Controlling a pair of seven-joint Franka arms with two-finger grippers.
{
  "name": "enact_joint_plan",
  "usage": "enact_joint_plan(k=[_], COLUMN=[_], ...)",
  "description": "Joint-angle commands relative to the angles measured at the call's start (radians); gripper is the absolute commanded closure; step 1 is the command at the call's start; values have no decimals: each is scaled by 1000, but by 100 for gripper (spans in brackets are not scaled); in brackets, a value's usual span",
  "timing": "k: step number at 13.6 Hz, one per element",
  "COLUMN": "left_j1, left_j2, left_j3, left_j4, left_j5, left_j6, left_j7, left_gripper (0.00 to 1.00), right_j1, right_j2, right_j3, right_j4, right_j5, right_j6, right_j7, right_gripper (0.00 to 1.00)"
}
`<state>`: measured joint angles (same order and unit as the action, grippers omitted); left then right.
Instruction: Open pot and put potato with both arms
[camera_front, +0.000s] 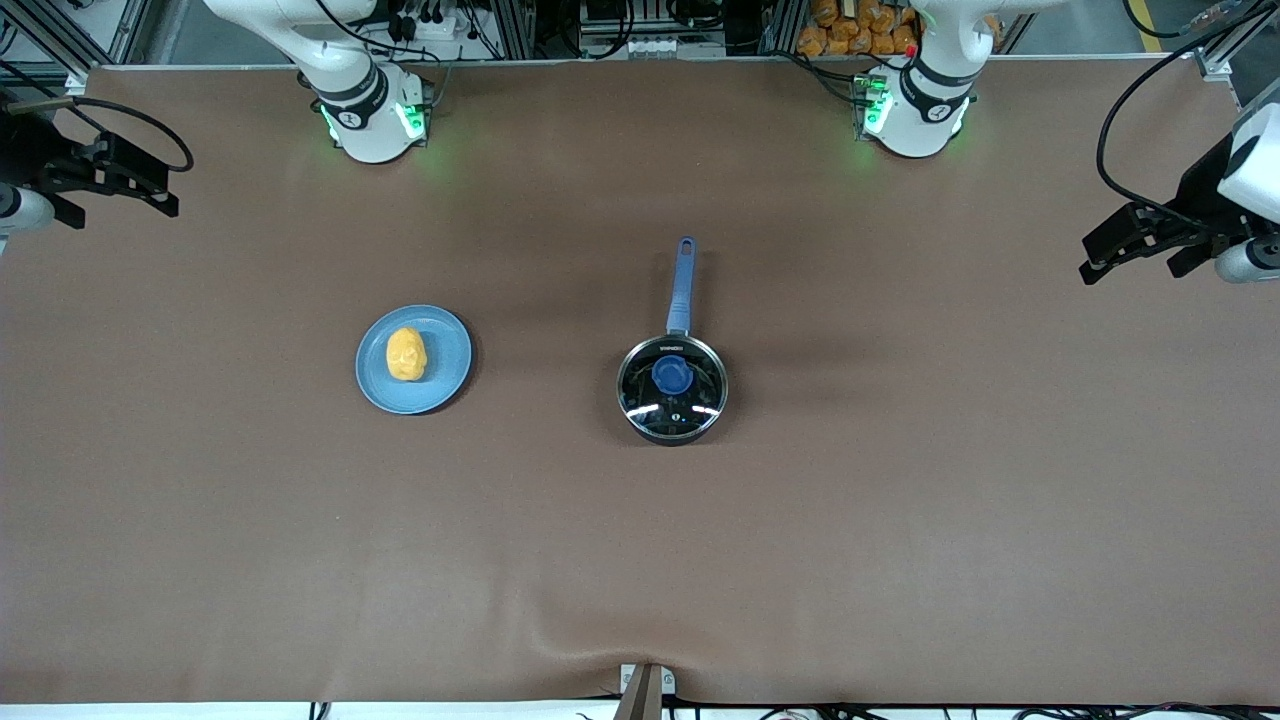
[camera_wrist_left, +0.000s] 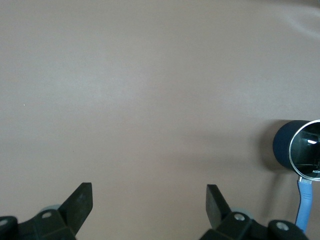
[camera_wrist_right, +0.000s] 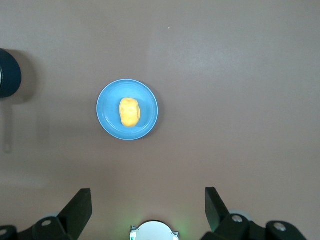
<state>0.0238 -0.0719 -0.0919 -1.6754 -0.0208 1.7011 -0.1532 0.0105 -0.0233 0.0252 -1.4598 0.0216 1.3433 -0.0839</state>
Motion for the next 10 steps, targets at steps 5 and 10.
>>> enact_joint_plan(k=[5,10], left_j1=[-15,-120], left_j2=[66,220], left_j3=[-115,-238], left_j4=[49,98], left_j5=[-11,7], left_j6=[-14,-9], left_j7=[-106,-351], left_gripper=[0,0], right_j1=[-21,-21], right_j2=[-6,-6], right_j3=[12,12], right_j4=[-7,-7], right_j5=[14,15], right_j6=[4,4], right_j7=[10,10], right_gripper=[0,0])
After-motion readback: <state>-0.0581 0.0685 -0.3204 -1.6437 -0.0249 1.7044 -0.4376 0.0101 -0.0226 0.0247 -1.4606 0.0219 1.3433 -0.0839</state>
